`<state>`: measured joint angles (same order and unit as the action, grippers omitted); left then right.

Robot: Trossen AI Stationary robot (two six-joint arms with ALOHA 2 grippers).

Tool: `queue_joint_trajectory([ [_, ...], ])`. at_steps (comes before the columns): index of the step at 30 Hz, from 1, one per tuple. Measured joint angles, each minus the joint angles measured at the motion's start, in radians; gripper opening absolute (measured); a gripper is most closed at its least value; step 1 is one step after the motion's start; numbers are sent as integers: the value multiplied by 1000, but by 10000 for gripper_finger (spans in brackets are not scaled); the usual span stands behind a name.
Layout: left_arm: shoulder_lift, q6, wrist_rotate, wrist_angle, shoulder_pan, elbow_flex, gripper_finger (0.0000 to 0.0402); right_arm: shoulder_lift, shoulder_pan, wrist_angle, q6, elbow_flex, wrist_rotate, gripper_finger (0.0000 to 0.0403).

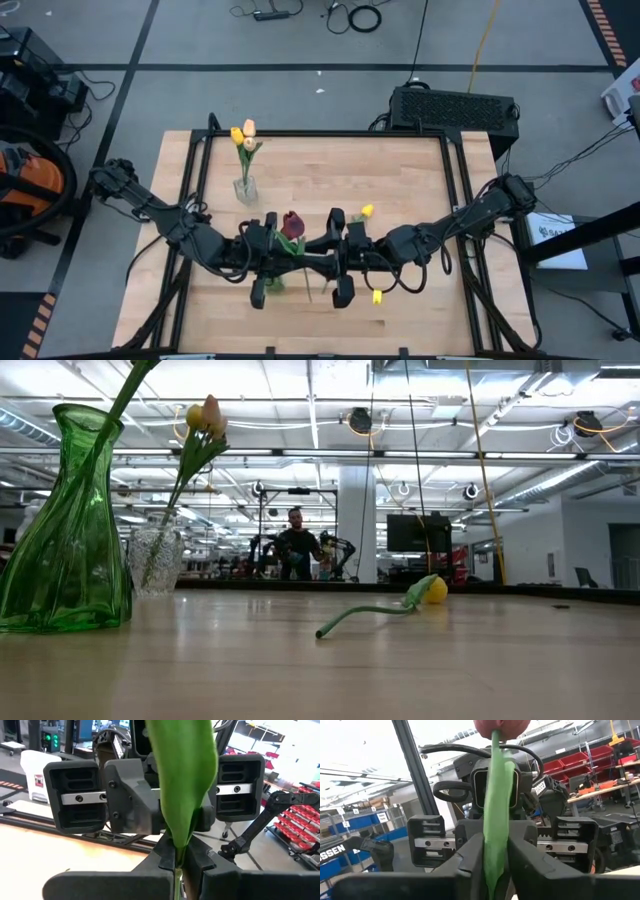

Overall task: Sort flowers into vase by color
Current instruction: Put the red tulip into the green vase

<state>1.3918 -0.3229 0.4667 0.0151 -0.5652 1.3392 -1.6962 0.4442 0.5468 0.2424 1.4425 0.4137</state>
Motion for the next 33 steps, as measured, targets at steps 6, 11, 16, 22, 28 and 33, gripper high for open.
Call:
queue_joint_trajectory([
  [6,-16,43,0,-10,-6,0,10,25,0,-43,-39,0,6,136],
  [11,-73,43,2,-70,-14,0,10,105,0,-196,-63,0,10,172],
  [16,-161,30,47,-193,-35,0,10,225,0,-500,31,0,9,184],
  [22,-317,-9,118,-368,-71,0,10,332,4,-1053,411,0,85,169],
  [28,-415,-90,129,-397,-128,2,10,344,33,-1422,738,0,142,149],
  [33,-386,-67,275,-401,-257,2,10,311,70,-1527,839,0,171,138],
])
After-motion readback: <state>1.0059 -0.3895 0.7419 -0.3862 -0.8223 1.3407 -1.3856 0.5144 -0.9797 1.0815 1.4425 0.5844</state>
